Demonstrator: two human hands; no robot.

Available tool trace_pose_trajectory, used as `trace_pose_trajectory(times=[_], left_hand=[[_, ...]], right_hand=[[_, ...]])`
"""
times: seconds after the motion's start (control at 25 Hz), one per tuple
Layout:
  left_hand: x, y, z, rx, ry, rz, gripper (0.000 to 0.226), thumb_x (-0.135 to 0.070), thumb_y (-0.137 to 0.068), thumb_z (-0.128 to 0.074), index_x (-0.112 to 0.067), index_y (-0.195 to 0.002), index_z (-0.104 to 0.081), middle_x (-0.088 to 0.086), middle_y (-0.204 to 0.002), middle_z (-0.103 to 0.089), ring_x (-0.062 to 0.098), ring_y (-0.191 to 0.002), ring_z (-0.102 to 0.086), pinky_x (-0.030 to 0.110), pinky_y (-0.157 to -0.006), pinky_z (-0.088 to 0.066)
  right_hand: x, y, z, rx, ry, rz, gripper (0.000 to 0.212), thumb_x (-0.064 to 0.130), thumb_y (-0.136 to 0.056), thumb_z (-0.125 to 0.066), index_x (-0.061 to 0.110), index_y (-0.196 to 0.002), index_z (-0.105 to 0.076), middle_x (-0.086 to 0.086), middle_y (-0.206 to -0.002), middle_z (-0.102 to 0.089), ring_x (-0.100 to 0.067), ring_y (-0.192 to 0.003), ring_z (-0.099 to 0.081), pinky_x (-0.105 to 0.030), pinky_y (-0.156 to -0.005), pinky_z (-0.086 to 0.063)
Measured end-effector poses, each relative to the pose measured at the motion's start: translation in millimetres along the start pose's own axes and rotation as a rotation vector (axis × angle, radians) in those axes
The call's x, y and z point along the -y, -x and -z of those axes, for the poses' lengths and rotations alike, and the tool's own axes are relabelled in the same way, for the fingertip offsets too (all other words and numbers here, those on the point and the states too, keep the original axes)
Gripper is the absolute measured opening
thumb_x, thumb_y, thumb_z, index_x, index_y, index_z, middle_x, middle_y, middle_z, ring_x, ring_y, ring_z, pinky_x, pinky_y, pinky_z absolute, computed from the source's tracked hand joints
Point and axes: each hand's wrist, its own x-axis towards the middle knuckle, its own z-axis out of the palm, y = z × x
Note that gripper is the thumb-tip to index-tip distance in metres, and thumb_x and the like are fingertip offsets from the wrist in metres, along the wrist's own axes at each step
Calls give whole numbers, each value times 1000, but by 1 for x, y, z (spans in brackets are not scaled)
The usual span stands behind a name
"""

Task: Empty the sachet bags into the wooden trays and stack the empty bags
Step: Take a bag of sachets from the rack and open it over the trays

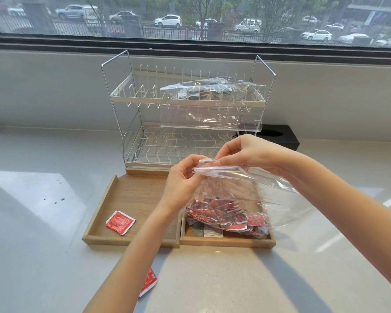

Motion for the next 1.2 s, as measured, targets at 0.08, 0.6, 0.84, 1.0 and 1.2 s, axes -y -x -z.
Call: trace_pose_trajectory(times=[0.08,0.6,0.84,1.0,1.2], left_hand=[[-1,1,-1,5,24,8,16,-4,-81,-60,-20,-84,-60,-6,-78,-61,-5,-66,-59,9,-61,-48],[3,2,4,36,-2,35,13,-5,-83,-58,-18,-83,-57,-4,-79,-60,-2,-64,-56,9,-58,-45],[8,1,9,-55,0,50,17,-6,-87,-51,-20,-78,-54,-8,-72,-53,-6,-61,-50,8,-59,-43],[9,-1,7,-104,46,53,14,-8,-88,-50,-19,-80,-54,-6,-73,-52,-5,-59,-50,8,-59,-43],[10,-3,6,-138,38,68,15,-8,-89,-49,-19,-78,-52,-6,-69,-49,-5,-55,-50,7,-57,-42]], right_hand=[[1,0,-3,-14,12,26,9,31,-75,-70,21,-75,-70,6,-69,-64,-8,-66,-54,-18,-62,-42],[4,6,2,42,-42,184,18,21,-91,-48,19,-80,-61,7,-76,-61,1,-66,-57,-13,-68,-48],[17,14,27,-82,-303,192,18,26,-93,-42,16,-89,-57,9,-60,-63,-9,-72,-66,-23,-77,-55],[-5,14,26,197,-395,5,61,60,-81,-29,13,-105,-57,2,-79,-66,-14,-77,-64,-25,-73,-53],[-30,25,32,149,-238,72,25,36,-76,-56,14,-84,-64,10,-66,-61,-7,-64,-56,-19,-69,-48]])
